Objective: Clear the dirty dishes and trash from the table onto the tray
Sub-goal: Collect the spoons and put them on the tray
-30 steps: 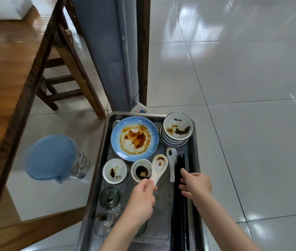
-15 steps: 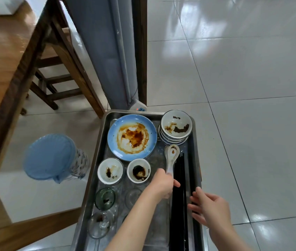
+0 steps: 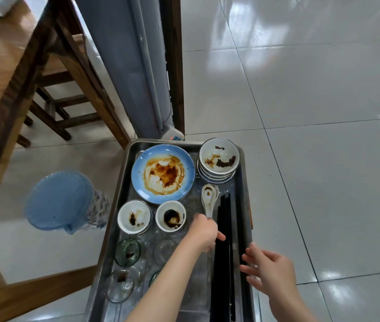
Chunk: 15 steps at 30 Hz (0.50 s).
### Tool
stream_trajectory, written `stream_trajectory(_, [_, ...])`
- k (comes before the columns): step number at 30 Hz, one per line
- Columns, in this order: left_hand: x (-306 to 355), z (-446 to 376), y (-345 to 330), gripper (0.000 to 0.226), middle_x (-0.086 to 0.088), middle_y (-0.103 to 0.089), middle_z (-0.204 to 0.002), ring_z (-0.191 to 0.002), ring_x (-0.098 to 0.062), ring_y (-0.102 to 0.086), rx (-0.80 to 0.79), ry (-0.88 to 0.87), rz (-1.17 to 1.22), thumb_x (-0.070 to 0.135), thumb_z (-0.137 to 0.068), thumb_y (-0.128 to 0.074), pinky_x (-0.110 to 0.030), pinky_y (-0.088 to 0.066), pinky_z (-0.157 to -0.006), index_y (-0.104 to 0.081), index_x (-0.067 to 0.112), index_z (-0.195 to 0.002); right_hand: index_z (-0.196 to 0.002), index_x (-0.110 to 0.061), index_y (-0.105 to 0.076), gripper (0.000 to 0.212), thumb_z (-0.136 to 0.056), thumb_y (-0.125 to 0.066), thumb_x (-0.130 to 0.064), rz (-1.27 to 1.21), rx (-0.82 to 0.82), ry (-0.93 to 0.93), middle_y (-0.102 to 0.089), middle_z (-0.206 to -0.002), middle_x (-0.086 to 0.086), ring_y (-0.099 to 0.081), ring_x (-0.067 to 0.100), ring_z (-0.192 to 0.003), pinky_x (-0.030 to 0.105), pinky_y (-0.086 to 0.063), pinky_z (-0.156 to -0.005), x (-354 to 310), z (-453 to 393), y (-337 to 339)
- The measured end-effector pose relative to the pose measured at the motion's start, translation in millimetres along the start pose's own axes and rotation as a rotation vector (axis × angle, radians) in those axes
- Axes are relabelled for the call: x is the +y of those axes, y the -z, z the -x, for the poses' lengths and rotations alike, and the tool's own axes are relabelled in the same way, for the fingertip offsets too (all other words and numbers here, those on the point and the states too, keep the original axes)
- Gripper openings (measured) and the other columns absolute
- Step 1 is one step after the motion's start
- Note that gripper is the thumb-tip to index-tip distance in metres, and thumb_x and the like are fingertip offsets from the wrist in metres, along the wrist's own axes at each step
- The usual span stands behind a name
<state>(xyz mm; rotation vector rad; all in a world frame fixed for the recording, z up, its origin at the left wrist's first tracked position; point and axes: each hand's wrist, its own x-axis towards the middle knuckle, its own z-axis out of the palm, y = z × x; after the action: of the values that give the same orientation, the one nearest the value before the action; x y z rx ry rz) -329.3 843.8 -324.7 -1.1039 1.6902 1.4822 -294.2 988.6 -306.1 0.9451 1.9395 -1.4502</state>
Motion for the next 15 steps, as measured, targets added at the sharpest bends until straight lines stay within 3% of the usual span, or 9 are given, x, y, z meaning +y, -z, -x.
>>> stream_trajectory(2, [0,0,-1,0.019,-0.012,-0.071,-0.091,-0.067,-0.021,-0.068,0.011,-0.042,-0.116,0.021,-0.100,-0.029,-0.018,-0.035,-0.035,-0.033,0.006,-0.112,-0.092,-0.007,-0.066,0.023,-0.088,-0.064,-0.029,0.009,-0.003,0.009,-0.071,-0.079,0.005,-0.069,0.022,-0.071,0.030,-0.050,-0.057,0,1,1])
stream_trajectory(3, [-1,-1,0,0.020,-0.014,-0.070,-0.097,-0.079,-0.020,-0.068,0.015,-0.067,-0.187,0.022,-0.099,-0.030,-0.018,-0.042,-0.039,-0.036,0.007,-0.110,-0.091,-0.007,-0.066,0.023,-0.087,-0.064,-0.029,0.013,-0.005,0.013,-0.071,-0.079,0.005,-0.069,0.021,-0.071,0.030,-0.050,-0.057,0,1,1])
stream_trajectory(5, [-4,-6,2,0.030,-0.016,-0.065,-0.110,-0.095,-0.025,-0.065,0.038,-0.136,-0.353,0.026,-0.096,-0.035,-0.028,-0.054,-0.070,-0.044,0.006,-0.117,-0.089,-0.008,-0.067,0.022,-0.086,-0.066,-0.030,0.023,-0.006,0.028,-0.072,-0.078,0.004,-0.070,0.021,-0.072,0.030,-0.051,-0.058,-1,2,2])
stream_trajectory(7, [-7,-9,4,0.032,-0.016,-0.061,-0.115,-0.105,-0.031,-0.059,0.047,-0.179,-0.450,0.026,-0.093,-0.039,-0.038,-0.048,-0.090,-0.049,0.008,-0.118,-0.087,-0.009,-0.066,0.021,-0.086,-0.066,-0.030,0.033,-0.003,0.046,-0.072,-0.078,0.004,-0.070,0.021,-0.073,0.031,-0.051,-0.060,-2,2,3])
stream_trajectory(11, [-12,-15,5,0.031,-0.014,-0.062,-0.112,-0.103,-0.030,-0.058,0.040,-0.176,-0.436,0.027,-0.093,-0.040,-0.037,-0.048,-0.088,-0.051,0.009,-0.116,-0.085,-0.011,-0.065,0.017,-0.086,-0.067,-0.028,0.037,-0.002,0.065,-0.071,-0.082,0.006,-0.069,0.022,-0.075,0.031,-0.051,-0.062,-4,5,5])
stream_trajectory(15, [-11,-17,3,0.029,-0.014,-0.068,-0.101,-0.084,-0.019,-0.066,0.071,-0.136,-0.299,0.022,-0.094,-0.037,-0.028,-0.049,-0.064,-0.052,0.008,-0.115,-0.085,-0.011,-0.065,0.017,-0.086,-0.067,-0.028,0.048,-0.014,0.077,-0.071,-0.082,0.006,-0.069,0.023,-0.076,0.034,-0.053,-0.067,-5,7,4])
